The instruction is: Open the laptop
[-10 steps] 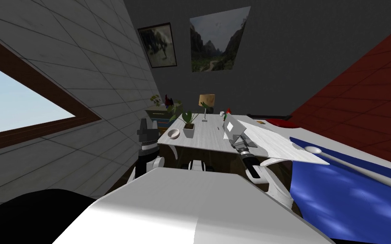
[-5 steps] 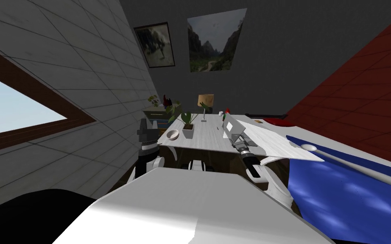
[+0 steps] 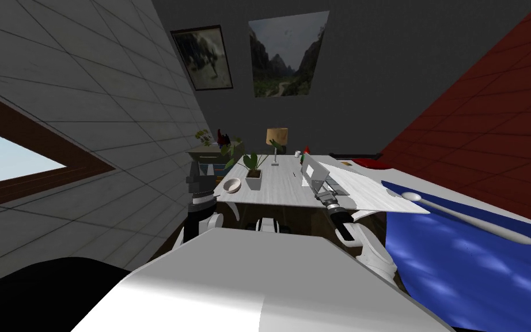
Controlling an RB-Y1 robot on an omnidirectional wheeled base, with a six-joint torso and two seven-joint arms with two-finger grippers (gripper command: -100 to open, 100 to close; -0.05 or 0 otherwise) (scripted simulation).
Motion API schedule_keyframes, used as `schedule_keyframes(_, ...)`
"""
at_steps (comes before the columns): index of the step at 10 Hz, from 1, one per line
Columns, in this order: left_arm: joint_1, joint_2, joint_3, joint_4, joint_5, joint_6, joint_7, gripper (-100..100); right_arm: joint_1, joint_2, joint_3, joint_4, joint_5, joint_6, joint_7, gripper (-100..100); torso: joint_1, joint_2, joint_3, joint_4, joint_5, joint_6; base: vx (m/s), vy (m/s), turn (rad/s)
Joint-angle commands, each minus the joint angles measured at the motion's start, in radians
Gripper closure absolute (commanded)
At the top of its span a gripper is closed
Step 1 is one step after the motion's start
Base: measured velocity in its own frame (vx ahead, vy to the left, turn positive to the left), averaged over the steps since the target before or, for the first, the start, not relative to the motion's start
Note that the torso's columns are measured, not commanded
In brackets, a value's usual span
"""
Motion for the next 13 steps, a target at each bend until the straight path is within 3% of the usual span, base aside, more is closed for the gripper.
schedule_keyframes(1,0.000,0.000,0.000,0.000,0.000,0.000,0.000,0,-0.022,0.007,-0.027,0.015,0.052,-0.051,-0.078,100,-0.001,-0.001,0.000,0.000,0.000,0.001,0.030,0.021,-0.094)
schedule_keyframes(2,0.000,0.000,0.000,0.000,0.000,0.000,0.000,0,-0.022,0.007,-0.027,0.015,0.052,-0.051,-0.095,100,-0.001,0.000,0.000,0.000,-0.001,0.000,0.012,0.011,0.000)
schedule_keyframes(3,0.000,0.000,0.000,0.000,0.000,0.000,0.000,0,-0.040,0.016,-0.051,0.032,0.096,-0.095,-0.131,100,-0.002,0.000,0.000,0.000,-0.002,0.000,0.024,0.011,-0.131)
schedule_keyframes(5,0.000,0.000,0.000,0.000,0.000,0.000,0.000,0,-0.040,0.016,-0.051,0.032,0.096,-0.095,-0.165,100,-0.002,-0.001,0.000,-0.001,-0.002,0.000,0.017,0.014,-0.038)
schedule_keyframes(6,0.000,0.000,0.000,0.000,0.000,0.000,0.000,0,-0.059,0.024,-0.075,0.048,0.140,-0.139,-0.206,100,-0.003,-0.001,0.000,-0.001,-0.002,0.000,0.020,0.017,-0.104)
schedule_keyframes(7,0.000,0.000,0.000,0.000,0.000,0.000,0.000,0,-0.059,0.024,-0.075,0.048,0.140,-0.139,-0.232,100,-0.002,-0.001,-0.001,-0.001,-0.002,0.001,0.027,0.022,-0.085)
schedule_keyframes(8,0.000,0.000,0.000,0.000,0.000,0.000,0.000,0,-0.077,0.033,-0.098,0.065,0.184,-0.182,-0.261,100,-0.002,-0.001,-0.001,-0.001,-0.002,0.000,0.031,0.027,-0.160)
schedule_keyframes(10,0.000,0.000,0.000,0.000,0.000,0.000,0.000,0,-0.077,0.033,-0.098,0.065,0.184,-0.183,-0.306,100,-0.002,0.000,0.000,-0.001,-0.002,0.000,0.021,0.015,-0.042)
schedule_keyframes(11,0.000,0.000,0.000,0.000,0.000,0.000,0.000,0,-0.096,0.041,-0.122,0.081,0.228,-0.228,-0.342,100,-0.002,0.000,0.000,0.000,-0.002,-0.001,0.023,0.012,-0.130)
schedule_keyframes(13,0.000,0.000,0.000,0.000,0.000,0.000,0.000,0,-0.096,0.041,-0.122,0.081,0.228,-0.228,-0.376,100,-0.002,0.000,0.000,-0.001,-0.002,0.000,0.017,0.013,-0.039)
